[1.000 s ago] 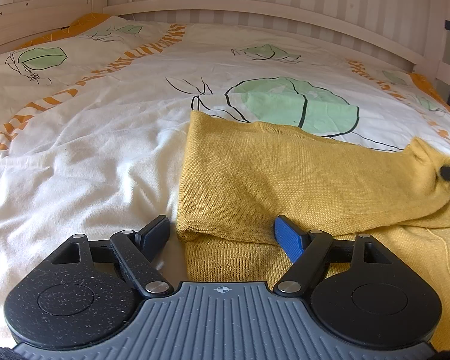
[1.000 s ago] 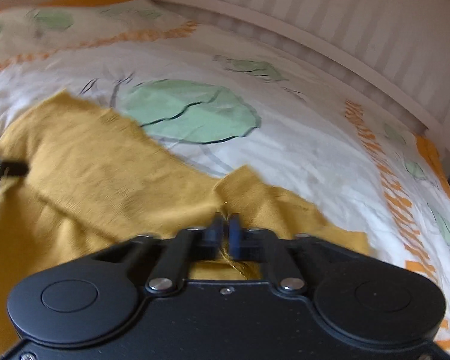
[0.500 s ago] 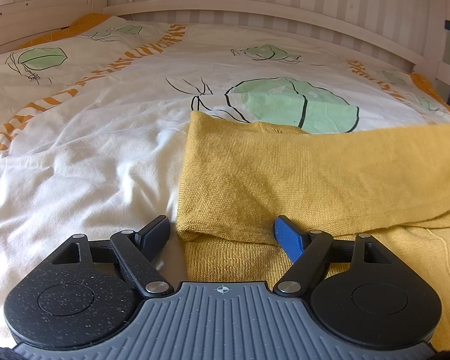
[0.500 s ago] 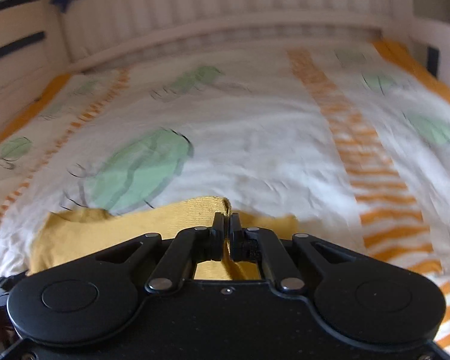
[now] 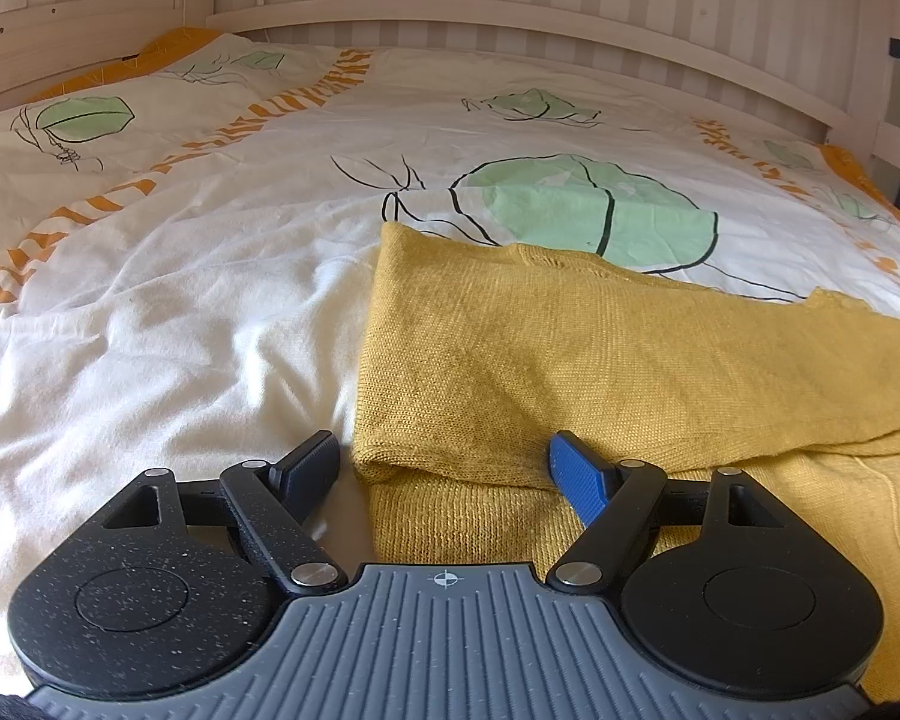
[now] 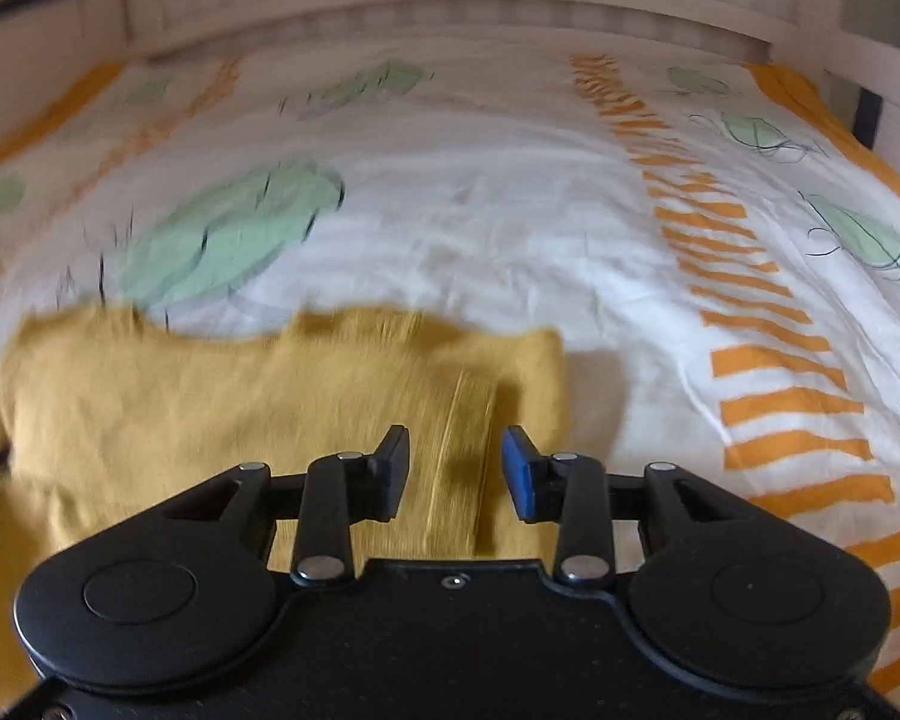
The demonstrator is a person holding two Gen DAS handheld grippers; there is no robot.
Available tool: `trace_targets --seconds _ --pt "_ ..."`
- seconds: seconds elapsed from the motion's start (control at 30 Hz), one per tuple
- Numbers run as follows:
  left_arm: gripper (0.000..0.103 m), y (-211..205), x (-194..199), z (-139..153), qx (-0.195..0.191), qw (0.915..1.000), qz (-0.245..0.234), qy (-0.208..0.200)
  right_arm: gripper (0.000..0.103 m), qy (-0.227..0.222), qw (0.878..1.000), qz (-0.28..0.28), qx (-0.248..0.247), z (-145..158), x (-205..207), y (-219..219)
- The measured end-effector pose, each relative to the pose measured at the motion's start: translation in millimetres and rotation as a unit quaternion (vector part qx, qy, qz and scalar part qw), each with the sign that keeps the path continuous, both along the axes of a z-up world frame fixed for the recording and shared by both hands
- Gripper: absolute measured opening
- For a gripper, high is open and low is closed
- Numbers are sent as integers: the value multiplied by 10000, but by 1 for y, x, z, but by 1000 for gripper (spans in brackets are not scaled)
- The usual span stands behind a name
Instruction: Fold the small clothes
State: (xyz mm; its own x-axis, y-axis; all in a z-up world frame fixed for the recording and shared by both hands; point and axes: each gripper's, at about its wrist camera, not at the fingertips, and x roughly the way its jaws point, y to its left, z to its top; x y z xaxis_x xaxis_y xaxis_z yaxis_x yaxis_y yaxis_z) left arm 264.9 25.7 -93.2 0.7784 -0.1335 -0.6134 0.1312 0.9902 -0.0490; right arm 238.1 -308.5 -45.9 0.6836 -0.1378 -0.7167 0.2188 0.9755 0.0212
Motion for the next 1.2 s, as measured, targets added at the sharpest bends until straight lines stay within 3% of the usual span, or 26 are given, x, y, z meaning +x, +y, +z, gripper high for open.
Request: trace_targets --seconds 0.07,0.2,0.5,0.7,0.9,0.97,1.07,1.1,1.2 --pt "77 0 0 1 23 10000 1 -2 50 170 9997 -94 -131 -12 -2 1" --pt "77 0 2 2 55 10000 -4 4 68 87 9986 -515 -121 -19 -12 -7" --pt "77 -1 2 2 133 9999 -4 -21 72 -325 9984 -381 244 0 -35 -18" --pt "77 -1 2 2 132 9999 -5 -23 73 -439 9977 -311 412 5 -4 -40" --pt "77 -2 2 2 130 9999 -4 -26 72 -202 9978 -301 554 -16 33 -59" --pt "78 -1 2 1 134 9999 -5 -28 68 -140 9970 -320 689 -23 39 -62" --pt "77 -1 2 1 128 9999 -5 -27 32 -141 9963 -234 816 -26 43 -59" --pt "77 -1 2 1 131 9999 -5 -28 12 -134 9969 -203 753 -25 43 -55" --pt "77 -2 1 1 127 9999 -6 -28 11 -167 9995 -149 226 -17 40 -40"
